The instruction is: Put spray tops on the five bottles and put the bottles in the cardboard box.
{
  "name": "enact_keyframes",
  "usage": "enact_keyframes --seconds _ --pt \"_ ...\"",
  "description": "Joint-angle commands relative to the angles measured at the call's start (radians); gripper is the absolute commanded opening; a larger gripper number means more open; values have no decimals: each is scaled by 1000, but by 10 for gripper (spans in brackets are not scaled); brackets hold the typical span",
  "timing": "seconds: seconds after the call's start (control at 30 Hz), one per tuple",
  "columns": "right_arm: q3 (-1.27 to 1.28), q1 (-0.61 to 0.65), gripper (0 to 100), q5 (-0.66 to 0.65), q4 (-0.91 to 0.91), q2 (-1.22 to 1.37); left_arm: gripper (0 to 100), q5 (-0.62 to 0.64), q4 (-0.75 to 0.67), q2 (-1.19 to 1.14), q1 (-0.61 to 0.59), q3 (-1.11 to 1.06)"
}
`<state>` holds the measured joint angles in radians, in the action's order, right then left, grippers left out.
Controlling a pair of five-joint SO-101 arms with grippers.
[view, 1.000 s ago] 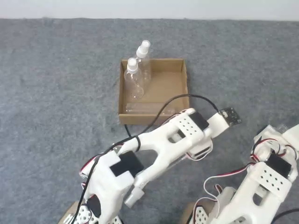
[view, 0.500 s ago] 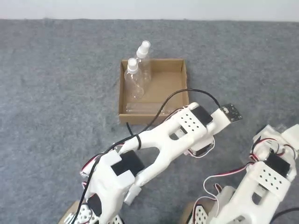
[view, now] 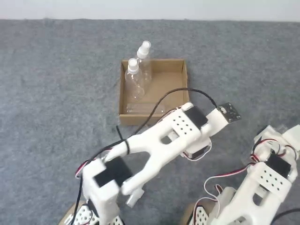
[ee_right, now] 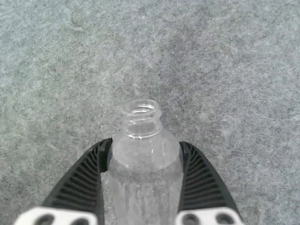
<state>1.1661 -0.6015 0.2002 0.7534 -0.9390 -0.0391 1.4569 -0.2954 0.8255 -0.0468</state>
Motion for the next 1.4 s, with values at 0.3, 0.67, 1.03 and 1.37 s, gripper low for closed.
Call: enact_keyframes --seconds 0.3,0.67,1.03,1.37 --pt "-100 111 9 2 -42 -38 12 14 20 345 -152 -21" --pt "-193 220 7 0 -39 -39 12 242 153 660 -195 -21" --pt "-311 349 6 -2 81 -39 11 275 147 853 -313 -22" --pt "-345 415 6 -2 107 -93 10 276 126 968 -400 -22"
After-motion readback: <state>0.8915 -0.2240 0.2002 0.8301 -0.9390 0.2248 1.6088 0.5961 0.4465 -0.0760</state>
